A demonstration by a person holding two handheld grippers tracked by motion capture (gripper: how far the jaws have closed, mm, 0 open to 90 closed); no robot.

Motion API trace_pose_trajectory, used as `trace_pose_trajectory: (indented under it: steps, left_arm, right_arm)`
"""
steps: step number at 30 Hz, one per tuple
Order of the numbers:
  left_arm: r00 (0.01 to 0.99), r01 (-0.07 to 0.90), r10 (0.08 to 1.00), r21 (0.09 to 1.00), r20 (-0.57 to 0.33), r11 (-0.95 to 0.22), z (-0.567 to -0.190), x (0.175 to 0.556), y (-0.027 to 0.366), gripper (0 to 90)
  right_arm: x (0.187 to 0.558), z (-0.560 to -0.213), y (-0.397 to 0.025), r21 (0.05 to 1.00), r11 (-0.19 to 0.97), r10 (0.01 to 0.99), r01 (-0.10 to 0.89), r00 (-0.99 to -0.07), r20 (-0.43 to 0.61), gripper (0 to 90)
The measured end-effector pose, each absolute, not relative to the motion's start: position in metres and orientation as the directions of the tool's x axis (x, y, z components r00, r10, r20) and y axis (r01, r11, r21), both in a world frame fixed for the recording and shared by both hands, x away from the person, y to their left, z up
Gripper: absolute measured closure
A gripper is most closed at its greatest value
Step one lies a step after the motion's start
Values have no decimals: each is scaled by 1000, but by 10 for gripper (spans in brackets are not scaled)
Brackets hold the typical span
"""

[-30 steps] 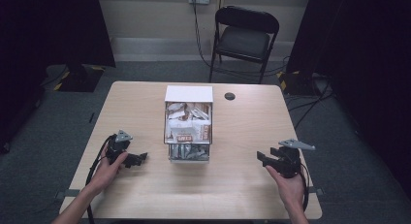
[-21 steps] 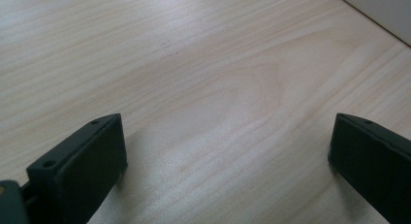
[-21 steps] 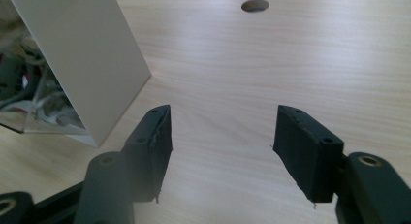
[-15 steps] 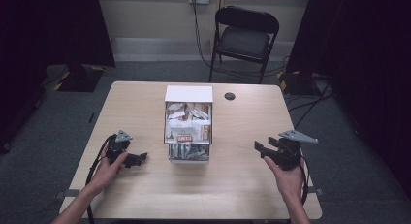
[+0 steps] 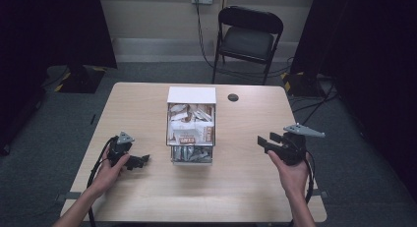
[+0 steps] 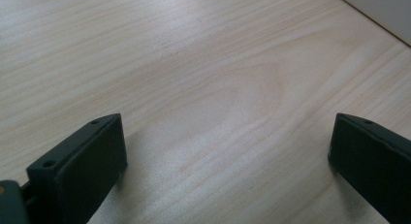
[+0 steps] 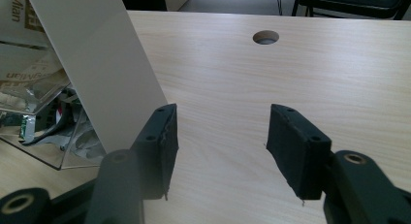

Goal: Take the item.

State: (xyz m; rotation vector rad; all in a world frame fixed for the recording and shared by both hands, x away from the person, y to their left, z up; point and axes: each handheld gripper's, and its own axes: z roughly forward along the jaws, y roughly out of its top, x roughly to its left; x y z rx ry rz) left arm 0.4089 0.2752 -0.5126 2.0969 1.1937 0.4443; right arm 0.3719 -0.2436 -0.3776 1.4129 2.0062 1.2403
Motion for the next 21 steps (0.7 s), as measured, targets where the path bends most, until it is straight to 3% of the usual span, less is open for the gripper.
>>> trace_pose_trajectory:
  steps: [21]
  left_arm:
    - [522,622,852,699,-34,-353,-513,409,275,0]
  right_arm:
    - [374,-341,-211,867,112,824,485,-533,192,434]
